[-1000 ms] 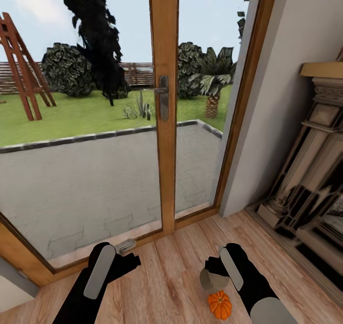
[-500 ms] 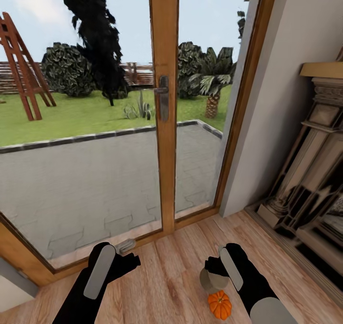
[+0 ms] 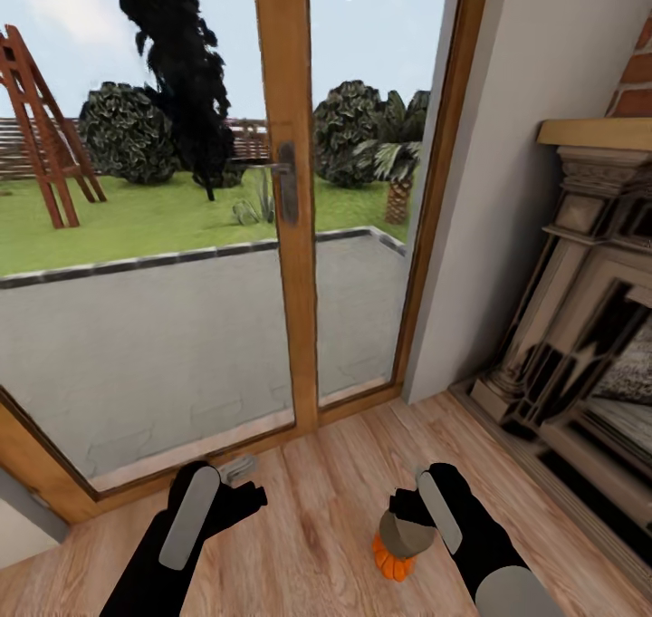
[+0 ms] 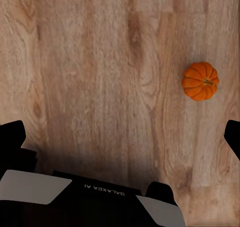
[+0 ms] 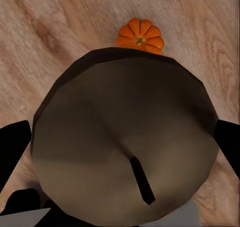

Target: Place each of the two pumpkins and all three candles from the living room inside a cabinet in the living room (use any cabinet), then make sure every cabinet is closed, and position the cauldron so it is next to a table in the living room.

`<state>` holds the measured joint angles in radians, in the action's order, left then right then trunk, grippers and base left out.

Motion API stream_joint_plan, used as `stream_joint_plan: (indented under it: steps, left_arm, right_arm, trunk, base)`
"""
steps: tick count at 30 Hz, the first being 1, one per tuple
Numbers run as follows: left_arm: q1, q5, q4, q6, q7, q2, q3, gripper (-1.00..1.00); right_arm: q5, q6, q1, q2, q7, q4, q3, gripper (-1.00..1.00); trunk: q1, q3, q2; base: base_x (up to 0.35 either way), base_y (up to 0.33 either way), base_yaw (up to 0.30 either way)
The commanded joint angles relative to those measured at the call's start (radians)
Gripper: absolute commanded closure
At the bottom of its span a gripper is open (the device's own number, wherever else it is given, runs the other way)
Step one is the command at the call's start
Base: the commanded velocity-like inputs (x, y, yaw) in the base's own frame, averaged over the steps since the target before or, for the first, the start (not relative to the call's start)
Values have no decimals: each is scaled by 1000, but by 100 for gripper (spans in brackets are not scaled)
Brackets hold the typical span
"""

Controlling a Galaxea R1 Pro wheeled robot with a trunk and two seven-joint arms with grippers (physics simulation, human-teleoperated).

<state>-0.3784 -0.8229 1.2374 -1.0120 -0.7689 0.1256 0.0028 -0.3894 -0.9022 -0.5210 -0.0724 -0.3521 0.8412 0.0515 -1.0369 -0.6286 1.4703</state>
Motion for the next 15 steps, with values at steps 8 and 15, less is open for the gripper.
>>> stream_joint_plan:
  steps: [8, 15]
  left_arm:
    - [-1, -10, 2, -2, -10, 0, 0, -100]
    - [-1, -11, 1, -2, -9, -1, -1, -100]
  right_arm:
    - [-13, -3, 0, 2, -9, 1, 1, 100]
    - [-13, -3, -1, 3, -9, 1, 1, 100]
  trunk:
    - [0, -1, 1]
    - [0, -1, 1]
  base:
    - [-41, -37, 0]
    - [0, 0, 0]
